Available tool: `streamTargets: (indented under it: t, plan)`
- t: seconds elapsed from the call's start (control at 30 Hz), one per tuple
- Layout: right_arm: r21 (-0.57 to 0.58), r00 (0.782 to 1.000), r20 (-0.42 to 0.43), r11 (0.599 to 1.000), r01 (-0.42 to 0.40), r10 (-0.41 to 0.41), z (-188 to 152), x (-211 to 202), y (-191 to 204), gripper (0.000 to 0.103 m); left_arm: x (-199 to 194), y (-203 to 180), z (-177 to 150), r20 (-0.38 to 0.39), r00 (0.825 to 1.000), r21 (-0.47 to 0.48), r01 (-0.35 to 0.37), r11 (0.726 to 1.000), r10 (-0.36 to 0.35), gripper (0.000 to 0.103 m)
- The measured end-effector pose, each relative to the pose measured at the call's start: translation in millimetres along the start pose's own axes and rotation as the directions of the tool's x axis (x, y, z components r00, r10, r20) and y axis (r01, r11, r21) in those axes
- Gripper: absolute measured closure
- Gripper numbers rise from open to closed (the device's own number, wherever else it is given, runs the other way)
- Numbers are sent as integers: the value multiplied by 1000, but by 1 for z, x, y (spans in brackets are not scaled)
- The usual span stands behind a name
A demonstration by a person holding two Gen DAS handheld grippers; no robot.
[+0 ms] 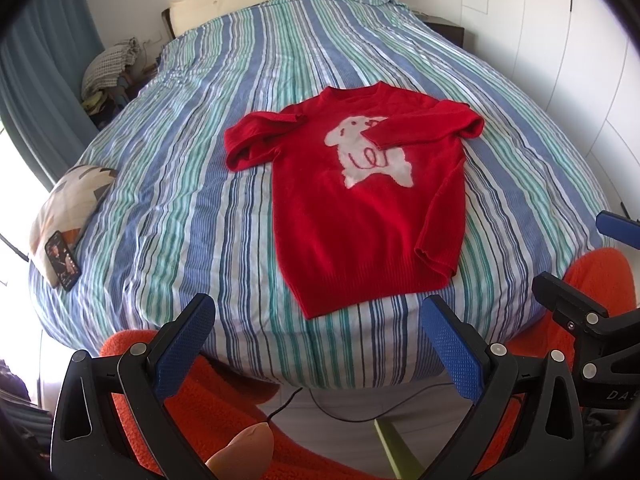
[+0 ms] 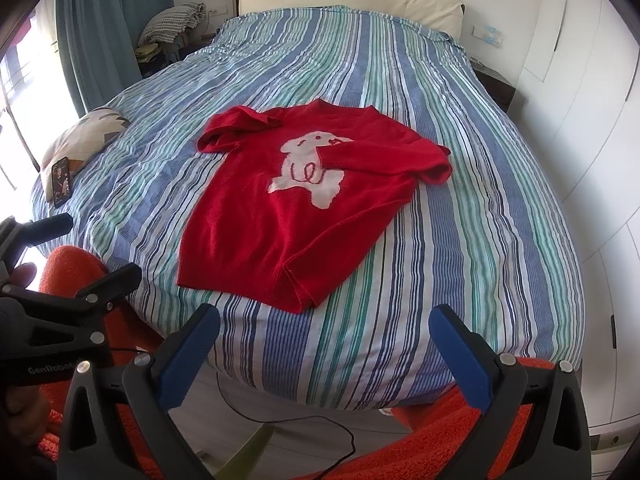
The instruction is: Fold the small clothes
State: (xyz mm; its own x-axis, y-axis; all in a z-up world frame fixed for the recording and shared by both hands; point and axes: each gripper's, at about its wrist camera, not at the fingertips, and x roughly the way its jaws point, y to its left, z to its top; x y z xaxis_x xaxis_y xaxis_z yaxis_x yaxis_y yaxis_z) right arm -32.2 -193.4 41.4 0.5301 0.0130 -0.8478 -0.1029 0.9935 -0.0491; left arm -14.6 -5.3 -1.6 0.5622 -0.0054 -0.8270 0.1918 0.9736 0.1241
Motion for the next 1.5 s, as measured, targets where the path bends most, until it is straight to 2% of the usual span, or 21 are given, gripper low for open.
streamTargets:
  t: [1.5]
  plan:
    - [-12, 1000, -19, 1000, -8, 8, -3, 7, 4, 0, 4, -6, -3, -16, 1000, 18, 7, 1000, -7, 0]
